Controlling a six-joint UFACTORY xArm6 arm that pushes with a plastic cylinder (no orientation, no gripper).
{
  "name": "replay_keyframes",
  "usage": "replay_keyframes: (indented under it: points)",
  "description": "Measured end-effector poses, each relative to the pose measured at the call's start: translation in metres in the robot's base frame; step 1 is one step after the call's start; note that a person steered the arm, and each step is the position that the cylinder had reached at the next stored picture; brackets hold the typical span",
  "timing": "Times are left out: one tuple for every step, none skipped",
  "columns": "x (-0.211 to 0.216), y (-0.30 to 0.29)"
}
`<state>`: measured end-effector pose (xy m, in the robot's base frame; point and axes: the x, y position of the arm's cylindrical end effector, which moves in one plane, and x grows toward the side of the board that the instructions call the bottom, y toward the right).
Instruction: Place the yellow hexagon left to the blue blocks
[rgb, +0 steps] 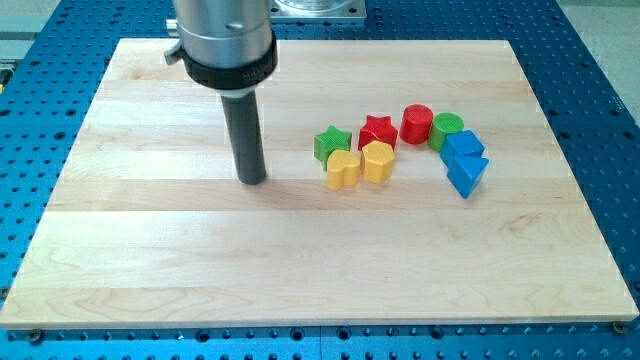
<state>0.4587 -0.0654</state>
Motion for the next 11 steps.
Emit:
replay_keyframes:
  points:
    - [-0.02, 0.071]
    - [-0.05, 0.13]
    - [-0.053, 0.126]
    - [-0.046, 0.053]
    - [0.01, 0.006]
    - [0.035, 0.019]
    - [0.028, 0.065]
    - [0.008, 0.114]
    - [-0.017, 0.146]
    - [-0.018, 0.172]
    - [-0.018, 0.167]
